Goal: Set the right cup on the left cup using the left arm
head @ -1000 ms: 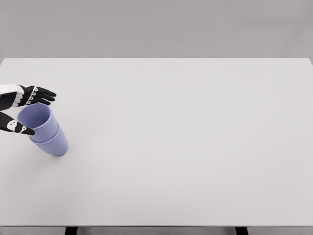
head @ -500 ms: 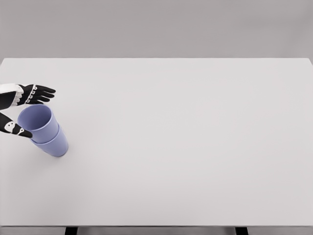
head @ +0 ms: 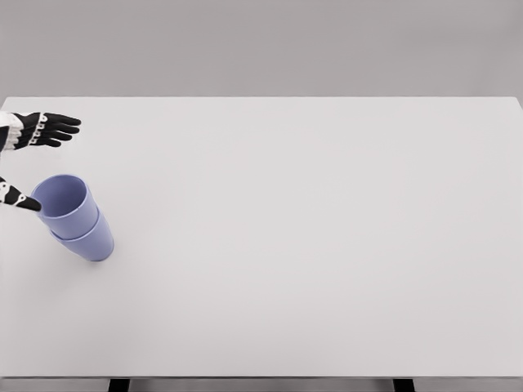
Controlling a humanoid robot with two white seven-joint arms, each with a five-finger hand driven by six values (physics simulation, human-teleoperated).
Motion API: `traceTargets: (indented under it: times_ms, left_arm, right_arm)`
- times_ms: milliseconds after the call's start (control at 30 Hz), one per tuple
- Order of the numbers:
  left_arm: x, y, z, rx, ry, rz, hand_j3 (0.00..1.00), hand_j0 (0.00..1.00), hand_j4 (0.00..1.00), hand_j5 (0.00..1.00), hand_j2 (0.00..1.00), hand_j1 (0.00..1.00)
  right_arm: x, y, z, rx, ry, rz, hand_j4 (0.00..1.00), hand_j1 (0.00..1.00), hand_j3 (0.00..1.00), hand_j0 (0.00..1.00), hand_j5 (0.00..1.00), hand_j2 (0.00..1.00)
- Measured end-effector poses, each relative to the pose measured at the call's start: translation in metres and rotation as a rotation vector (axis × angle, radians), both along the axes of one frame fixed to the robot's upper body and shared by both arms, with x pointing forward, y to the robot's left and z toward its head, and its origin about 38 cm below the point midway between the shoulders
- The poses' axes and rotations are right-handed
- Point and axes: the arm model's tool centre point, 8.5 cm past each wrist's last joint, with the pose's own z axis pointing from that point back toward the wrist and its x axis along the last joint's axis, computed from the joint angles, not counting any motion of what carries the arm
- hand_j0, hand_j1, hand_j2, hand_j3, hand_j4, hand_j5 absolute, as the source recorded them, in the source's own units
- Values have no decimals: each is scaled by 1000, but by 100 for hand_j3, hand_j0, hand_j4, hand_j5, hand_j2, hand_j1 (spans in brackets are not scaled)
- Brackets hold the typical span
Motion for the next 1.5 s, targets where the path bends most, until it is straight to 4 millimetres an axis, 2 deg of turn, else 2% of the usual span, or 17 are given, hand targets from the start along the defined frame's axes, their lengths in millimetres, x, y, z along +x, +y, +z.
traceTargets:
  times_ms: [267, 500, 700, 800, 933, 1000, 1233, 1500]
  left_arm:
    - [1, -14, 23, -63, -163, -112, 100, 100, 100, 100, 100, 100]
    - [3, -28, 32, -126, -257, -191, 100, 100, 100, 100, 100, 100]
    - [7, -44, 30, -164, -272, -253, 100, 100, 100, 100, 100, 100]
    - [9, -50, 26, -119, -299, -279, 100, 100, 100, 100, 100, 100]
    - [10, -52, 23, -85, -311, -291, 100, 100, 100, 100, 100, 100]
    - [11, -52, 25, -68, -321, -292, 95, 95, 95, 95, 95, 95]
    - [12, -51, 32, -52, -350, -289, 100, 100, 100, 100, 100, 100]
    - [12, -51, 34, -36, -363, -289, 100, 100, 100, 100, 100, 100]
  right_arm:
    - [0, 0, 0, 0, 0, 0, 100, 100, 100, 100, 100, 100]
    - [0, 0, 0, 0, 0, 0, 100, 100, 100, 100, 100, 100]
    - [0, 0, 0, 0, 0, 0, 100, 100, 100, 100, 100, 100]
    - [0, 0, 0, 0, 0, 0, 100, 100, 100, 100, 100, 100]
    - [0, 0, 0, 0, 0, 0, 100, 100, 100, 100, 100, 100]
    - [0, 0, 0, 0, 0, 0, 100, 100, 100, 100, 100, 100]
    - [0, 0, 0, 0, 0, 0, 100, 100, 100, 100, 100, 100]
    - [0, 0, 0, 0, 0, 0, 100, 100, 100, 100, 100, 100]
